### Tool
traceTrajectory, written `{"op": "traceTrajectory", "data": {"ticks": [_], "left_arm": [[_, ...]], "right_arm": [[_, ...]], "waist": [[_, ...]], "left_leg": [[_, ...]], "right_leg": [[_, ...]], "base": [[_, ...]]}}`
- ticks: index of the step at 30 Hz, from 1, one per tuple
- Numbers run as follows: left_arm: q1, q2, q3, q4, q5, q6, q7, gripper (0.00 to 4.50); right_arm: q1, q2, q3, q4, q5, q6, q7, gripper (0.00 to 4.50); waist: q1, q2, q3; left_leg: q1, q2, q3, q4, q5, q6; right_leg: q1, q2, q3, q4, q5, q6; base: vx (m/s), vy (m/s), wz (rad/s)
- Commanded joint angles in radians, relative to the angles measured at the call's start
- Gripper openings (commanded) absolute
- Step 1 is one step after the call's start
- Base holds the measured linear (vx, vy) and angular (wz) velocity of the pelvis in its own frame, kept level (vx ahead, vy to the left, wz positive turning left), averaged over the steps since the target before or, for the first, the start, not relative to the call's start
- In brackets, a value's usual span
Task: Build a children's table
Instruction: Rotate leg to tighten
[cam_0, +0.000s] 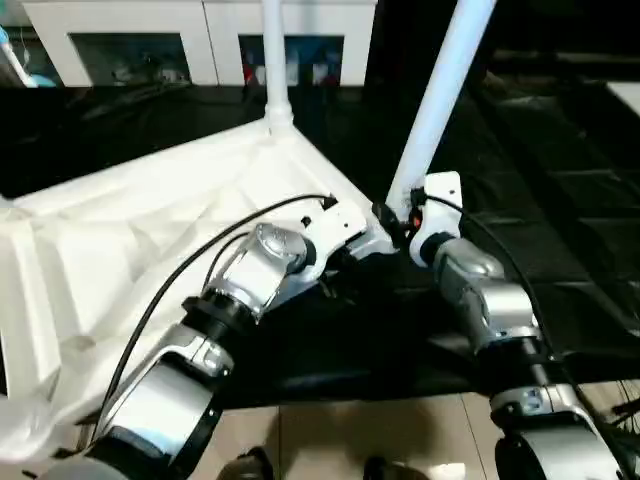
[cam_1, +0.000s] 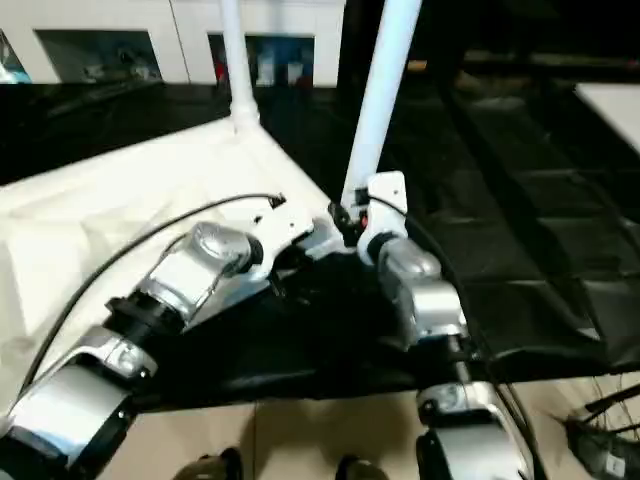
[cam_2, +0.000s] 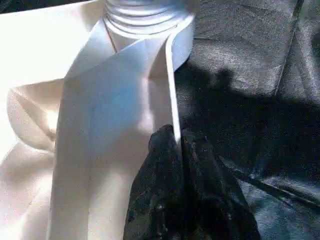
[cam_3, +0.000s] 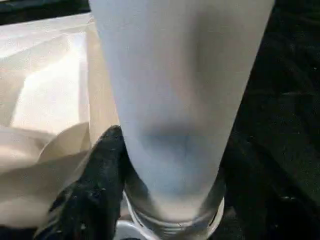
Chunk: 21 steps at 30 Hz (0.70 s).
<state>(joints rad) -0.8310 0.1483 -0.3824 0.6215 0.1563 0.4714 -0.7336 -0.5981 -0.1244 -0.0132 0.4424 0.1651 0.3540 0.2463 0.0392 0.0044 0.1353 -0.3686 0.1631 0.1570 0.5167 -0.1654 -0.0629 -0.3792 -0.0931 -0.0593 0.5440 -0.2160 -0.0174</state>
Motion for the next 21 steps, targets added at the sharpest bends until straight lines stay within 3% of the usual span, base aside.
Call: {"op": "traceTrajectory", "data": {"ticks": [1,3,4,5,7,8,10,11,12,14,15,16,18,21], "left_arm": [[0.036,0.037,-0.049,0.003,0.040,0.007,-0.033,0.00],[0.043,0.049,-0.051,-0.018,0.038,0.002,-0.048,0.00],[0.048,0.057,-0.053,-0.032,0.037,-0.007,-0.057,0.00],[0.058,0.072,-0.056,-0.058,0.035,-0.026,-0.075,0.00],[0.075,0.097,-0.055,-0.107,0.027,-0.021,-0.103,0.00],[0.079,0.102,-0.055,-0.116,0.025,-0.026,-0.109,0.00],[0.109,0.137,-0.040,-0.175,-0.006,-0.070,-0.157,0.00],[0.126,0.153,-0.028,-0.205,-0.026,-0.083,-0.181,0.00],[0.137,0.163,-0.020,-0.224,-0.039,-0.088,-0.197,0.00],[0.168,0.189,-0.010,-0.268,-0.072,-0.136,-0.245,0.00],[0.193,0.208,-0.002,-0.304,-0.104,-0.152,-0.287,0.00],[0.193,0.208,-0.002,-0.304,-0.104,-0.152,-0.287,0.00],[0.233,0.249,-0.002,-0.349,-0.138,-0.202,-0.362,0.00],[0.274,0.292,-0.004,-0.395,-0.165,-0.231,-0.430,0.00]], "right_arm": [[0.027,-0.016,0.025,-0.031,0.023,0.048,0.065,3.26],[0.030,-0.031,0.028,-0.058,0.026,0.052,0.086,3.26],[0.033,-0.041,0.031,-0.074,0.028,0.053,0.100,3.48],[0.040,-0.060,0.039,-0.105,0.031,0.054,0.128,3.55],[0.058,-0.090,0.045,-0.164,0.044,0.071,0.173,3.70],[0.062,-0.097,0.048,-0.175,0.046,0.073,0.183,3.82],[0.108,-0.161,0.073,-0.274,0.062,0.088,0.274,3.92],[0.133,-0.198,0.086,-0.322,0.073,0.095,0.323,4.06],[0.148,-0.220,0.093,-0.351,0.080,0.099,0.353,4.06],[0.181,-0.268,0.104,-0.404,0.105,0.098,0.428,4.06],[0.207,-0.304,0.111,-0.446,0.125,0.106,0.486,4.06],[0.207,-0.304,0.111,-0.446,0.125,0.106,0.486,4.06],[0.245,-0.365,0.131,-0.501,0.152,0.109,0.585,4.06],[0.273,-0.403,0.146,-0.530,0.153,0.080,0.649,4.06]], "waist": [[0.001,-0.002,-0.039],[0.003,-0.001,-0.041],[0.005,-0.002,-0.043],[0.005,-0.002,-0.046],[0.008,0.002,-0.058],[0.007,0.001,-0.054],[0.008,0.001,-0.055],[0.014,0.000,-0.062],[0.016,0.000,-0.066],[0.015,0.001,-0.077],[0.014,-0.001,-0.082],[0.013,-0.002,-0.085],[0.014,-0.004,-0.081],[0.015,0.002,-0.076]], "left_leg": [[0.014,0.064,-0.012,-0.074,-0.354,0.020],[0.013,0.065,-0.010,-0.073,-0.352,0.018],[0.009,0.069,-0.007,-0.072,-0.315,0.017],[0.007,0.069,-0.006,-0.070,-0.288,0.019],[0.006,0.072,0.003,-0.058,-0.184,0.050],[0.002,0.070,0.009,-0.059,-0.206,0.065],[-0.001,0.065,0.012,-0.055,-0.230,0.062],[-0.003,0.067,0.012,-0.049,-0.189,0.069],[-0.009,0.065,0.013,-0.041,-0.110,0.090],[-0.011,0.056,0.018,-0.018,0.030,0.147],[-0.013,0.053,0.019,-0.012,0.064,0.164],[-0.017,0.052,0.020,-0.003,0.123,0.201],[-0.021,0.049,0.020,0.002,0.108,0.219],[-0.014,0.060,0.020,-0.004,0.024,0.217]], "right_leg": [[0.011,-0.067,0.045,-0.072,-0.373,-0.152],[0.009,-0.071,0.047,-0.075,-0.407,-0.140],[0.011,-0.070,0.047,-0.072,-0.373,-0.138],[0.013,-0.068,0.047,-0.068,-0.336,-0.143],[0.014,-0.060,0.043,-0.050,-0.158,-0.180],[0.008,-0.054,0.042,-0.052,-0.155,-0.196],[0.008,-0.054,0.043,-0.052,-0.177,-0.201],[0.015,-0.054,0.044,-0.042,-0.113,-0.203],[0.022,-0.050,0.044,-0.026,0.010,-0.217],[0.025,-0.040,0.042,0.004,0.276,-0.267],[0.030,-0.039,0.042,0.013,0.338,-0.278],[0.031,-0.037,0.043,0.026,0.449,-0.293],[0.031,-0.038,0.042,0.031,0.469,-0.297],[0.026,-0.043,0.039,0.018,0.315,-0.295]], "base": [[0.000,0.000,0.00],[0.000,0.000,0.00],[0.000,0.000,0.00],[0.000,0.000,0.00],[0.000,0.000,0.00],[0.000,0.000,0.00],[0.034,-0.013,0.00],[0.069,-0.026,0.01],[0.084,-0.021,-0.03],[0.082,-0.014,-0.03],[0.065,-0.011,-0.01],[0.051,-0.011,-0.01],[0.025,-0.006,0.00],[0.000,0.000,0.00]]}}
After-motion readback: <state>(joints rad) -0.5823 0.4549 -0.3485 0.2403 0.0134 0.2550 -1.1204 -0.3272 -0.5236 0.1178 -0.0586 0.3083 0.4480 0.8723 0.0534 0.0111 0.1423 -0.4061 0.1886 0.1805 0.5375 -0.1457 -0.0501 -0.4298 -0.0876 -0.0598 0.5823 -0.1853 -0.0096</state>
